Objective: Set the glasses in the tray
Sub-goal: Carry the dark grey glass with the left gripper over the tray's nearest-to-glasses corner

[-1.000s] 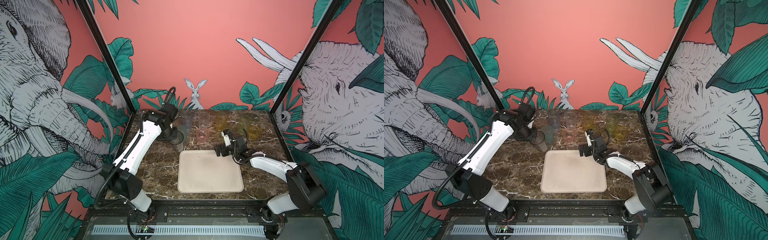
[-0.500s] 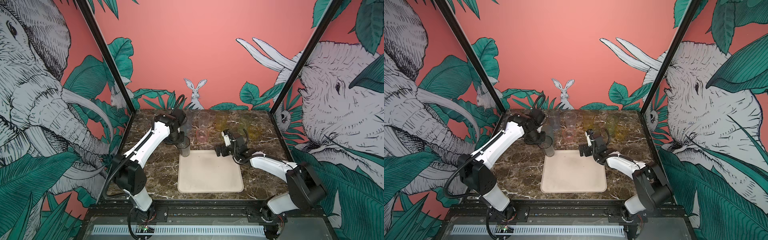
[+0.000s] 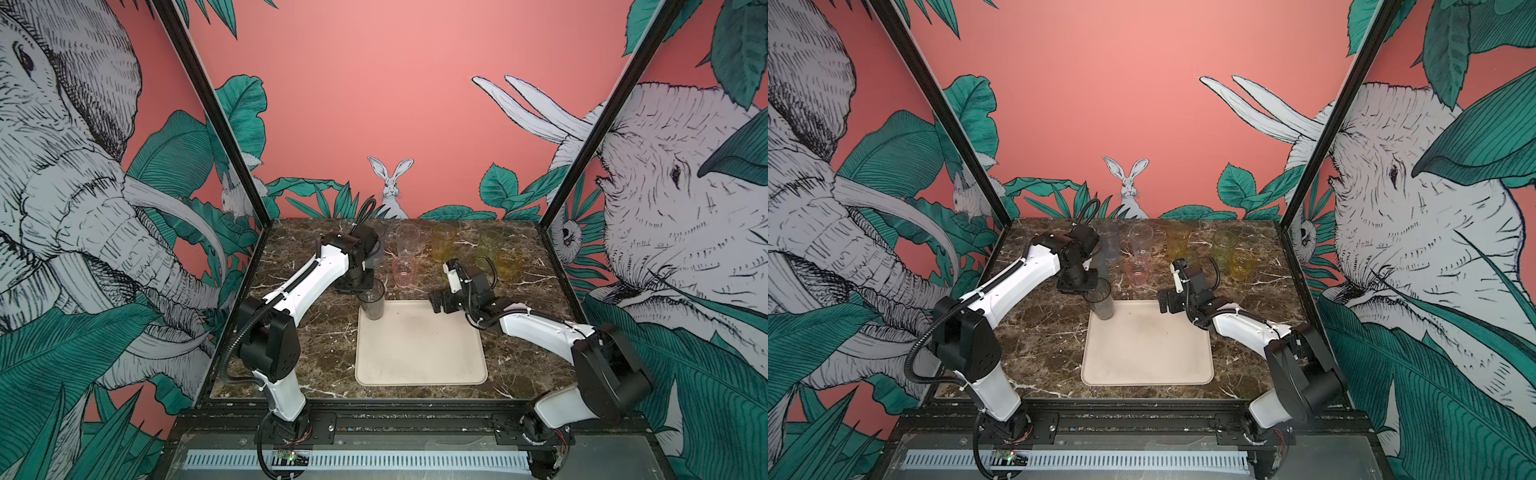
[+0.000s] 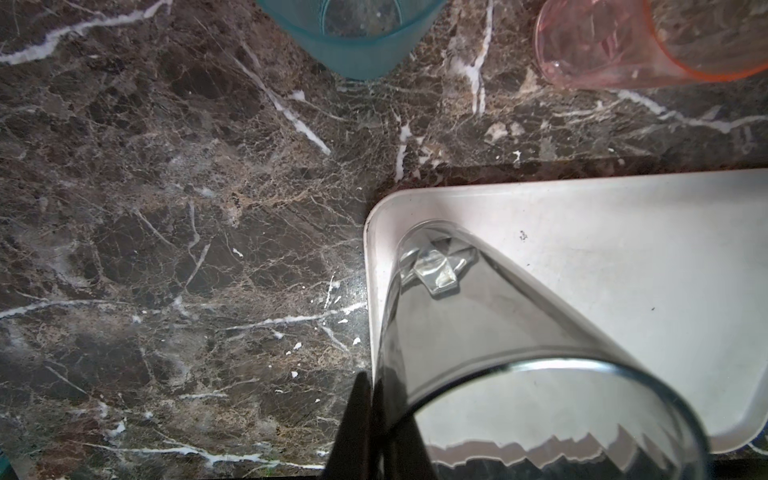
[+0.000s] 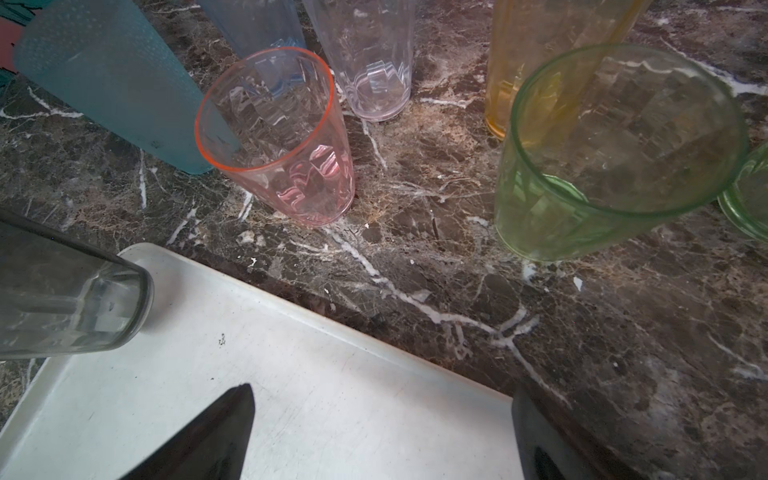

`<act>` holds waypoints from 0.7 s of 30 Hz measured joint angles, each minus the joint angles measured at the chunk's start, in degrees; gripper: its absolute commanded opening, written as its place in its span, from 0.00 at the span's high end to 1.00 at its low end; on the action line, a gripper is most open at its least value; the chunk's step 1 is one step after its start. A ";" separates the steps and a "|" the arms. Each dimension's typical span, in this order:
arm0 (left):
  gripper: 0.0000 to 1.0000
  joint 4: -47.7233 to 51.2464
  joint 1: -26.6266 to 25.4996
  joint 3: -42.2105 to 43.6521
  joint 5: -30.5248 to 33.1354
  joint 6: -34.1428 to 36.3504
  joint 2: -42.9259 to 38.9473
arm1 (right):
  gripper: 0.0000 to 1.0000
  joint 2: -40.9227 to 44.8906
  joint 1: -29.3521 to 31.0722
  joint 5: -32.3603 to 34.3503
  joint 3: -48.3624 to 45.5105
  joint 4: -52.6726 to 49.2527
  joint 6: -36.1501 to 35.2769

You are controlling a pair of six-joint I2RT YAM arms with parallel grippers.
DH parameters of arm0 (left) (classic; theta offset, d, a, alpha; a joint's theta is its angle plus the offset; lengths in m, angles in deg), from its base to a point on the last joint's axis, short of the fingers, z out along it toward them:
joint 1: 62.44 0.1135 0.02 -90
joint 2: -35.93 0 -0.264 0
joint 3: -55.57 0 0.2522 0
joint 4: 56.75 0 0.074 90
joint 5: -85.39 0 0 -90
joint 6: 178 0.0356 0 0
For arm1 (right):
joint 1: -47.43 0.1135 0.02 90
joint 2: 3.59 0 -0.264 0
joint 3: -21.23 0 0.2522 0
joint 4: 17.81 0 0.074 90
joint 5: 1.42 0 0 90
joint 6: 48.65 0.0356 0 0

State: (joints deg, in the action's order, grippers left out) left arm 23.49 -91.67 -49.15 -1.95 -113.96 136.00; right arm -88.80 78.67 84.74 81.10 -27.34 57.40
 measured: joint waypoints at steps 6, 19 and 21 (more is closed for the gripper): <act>1.00 -0.20 -0.39 -0.90 0.37 -0.02 2.67 | 0.01 -0.26 0.00 0.00 0.66 -0.26 0.00; 1.00 -0.13 -0.79 -1.11 1.66 -0.61 3.43 | 0.01 -0.24 0.00 -0.04 0.66 -0.20 0.00; 1.00 -0.02 -0.83 -1.40 1.75 -0.66 3.54 | 0.01 -0.24 0.00 -0.04 0.66 -0.20 0.00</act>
State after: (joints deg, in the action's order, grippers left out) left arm 23.47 -92.50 -50.55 -0.21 -114.61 139.54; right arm -89.04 78.67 84.70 81.76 -27.54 57.40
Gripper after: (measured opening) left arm 0.094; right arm 0.988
